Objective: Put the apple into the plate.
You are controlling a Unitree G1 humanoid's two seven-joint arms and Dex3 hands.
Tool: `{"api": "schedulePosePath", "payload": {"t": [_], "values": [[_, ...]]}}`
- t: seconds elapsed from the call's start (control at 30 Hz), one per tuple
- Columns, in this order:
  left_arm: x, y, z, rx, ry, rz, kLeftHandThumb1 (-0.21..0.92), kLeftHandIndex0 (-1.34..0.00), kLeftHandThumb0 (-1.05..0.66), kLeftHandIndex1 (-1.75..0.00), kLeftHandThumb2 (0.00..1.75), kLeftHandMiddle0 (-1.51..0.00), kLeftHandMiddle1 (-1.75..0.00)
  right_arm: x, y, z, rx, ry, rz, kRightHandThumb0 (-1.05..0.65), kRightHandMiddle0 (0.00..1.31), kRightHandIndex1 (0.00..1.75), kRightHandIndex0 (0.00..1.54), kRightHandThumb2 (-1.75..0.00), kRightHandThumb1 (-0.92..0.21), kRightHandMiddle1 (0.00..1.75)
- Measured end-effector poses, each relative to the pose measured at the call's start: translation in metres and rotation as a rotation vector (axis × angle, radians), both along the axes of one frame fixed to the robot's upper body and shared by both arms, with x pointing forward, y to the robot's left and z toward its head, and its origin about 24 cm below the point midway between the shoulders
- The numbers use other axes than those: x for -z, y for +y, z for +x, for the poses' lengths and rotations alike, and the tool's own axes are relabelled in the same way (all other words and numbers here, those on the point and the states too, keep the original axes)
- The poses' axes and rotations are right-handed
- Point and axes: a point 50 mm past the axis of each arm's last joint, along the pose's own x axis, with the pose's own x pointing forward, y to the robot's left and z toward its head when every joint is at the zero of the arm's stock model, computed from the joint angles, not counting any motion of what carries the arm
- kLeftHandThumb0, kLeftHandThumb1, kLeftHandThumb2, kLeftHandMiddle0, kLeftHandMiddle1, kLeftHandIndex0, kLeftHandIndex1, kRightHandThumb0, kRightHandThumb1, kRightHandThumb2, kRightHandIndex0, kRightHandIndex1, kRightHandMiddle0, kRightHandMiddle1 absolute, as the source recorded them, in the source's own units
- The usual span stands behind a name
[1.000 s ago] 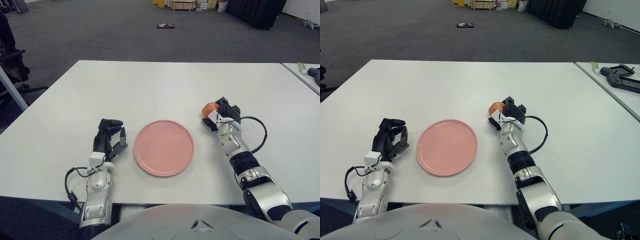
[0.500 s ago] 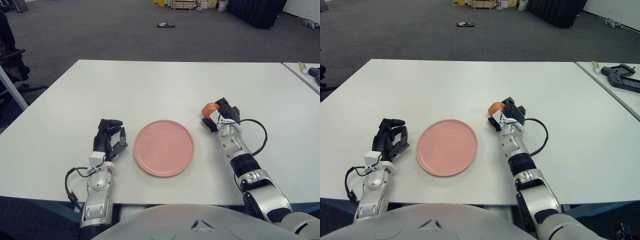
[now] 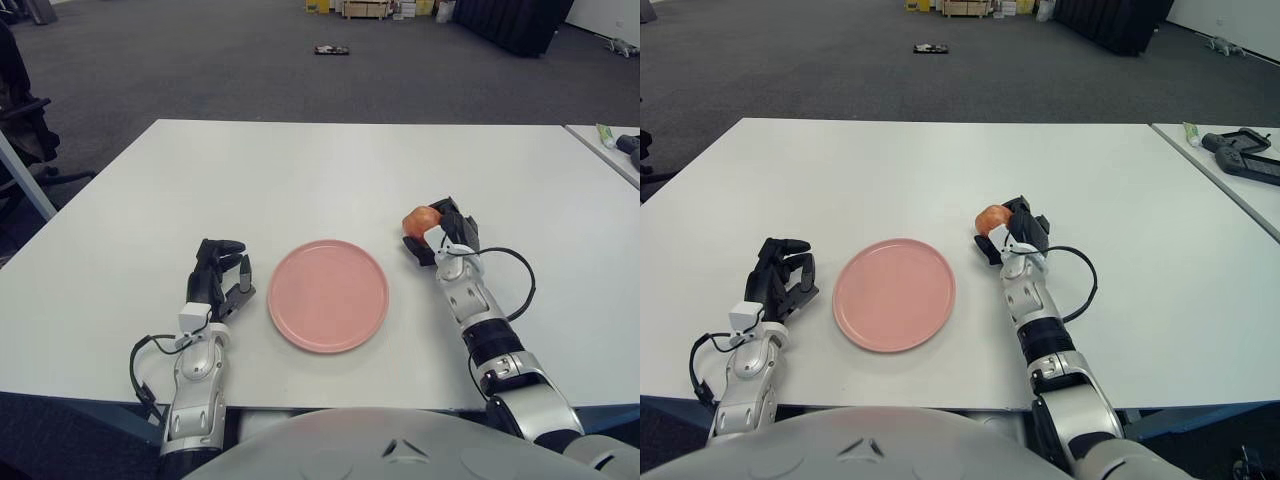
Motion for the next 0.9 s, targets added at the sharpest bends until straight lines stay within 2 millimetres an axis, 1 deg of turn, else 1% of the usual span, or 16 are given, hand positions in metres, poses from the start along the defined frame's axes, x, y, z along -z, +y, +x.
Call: {"api": "schedulePosePath", "payload": {"t": [0.17,0.37,0.57,0.77,0.9], "values": [[0.000,0.000,0.000,-0.001,0.000,-0.001,0.69,-0.33,-0.38,-1.75,0.85,-0.61,-1.39,0.001,0.001,-0.003,0.017,-0.043,0.064,-0.49,0.66,1.75,1.25,-1.39,-0.26,1.75],[0.000,0.000,0.000,-0.003,0.000,-0.001,0.69,-0.33,-0.38,-1.75,0.85,-0.62,-1.40,-0.003,0.004,-0.006,0.031,-0.156,0.159,-0.50,0.66,1.75,1.27,-1.40,-0.25,1.75],[0.000,0.001,0.000,-0.004,-0.001,-0.001,0.69,-0.33,-0.38,-1.75,0.85,-0.62,-1.40,-0.011,0.008,-0.007,0.029,-0.251,0.182,-0.50,0.67,1.75,1.28,-1.42,-0.24,1.75],[0.000,0.002,0.000,-0.011,-0.001,-0.006,0.69,-0.34,-0.38,-1.75,0.85,-0.63,-1.42,-0.026,0.020,-0.015,0.007,-0.343,0.213,-0.51,0.68,1.75,1.28,-1.43,-0.23,1.75],[0.000,0.002,0.001,-0.009,-0.005,-0.009,0.69,-0.33,-0.38,-1.75,0.85,-0.62,-1.42,-0.038,0.031,-0.021,-0.067,-0.389,0.214,-0.51,0.68,1.75,1.28,-1.43,-0.22,1.75]]}}
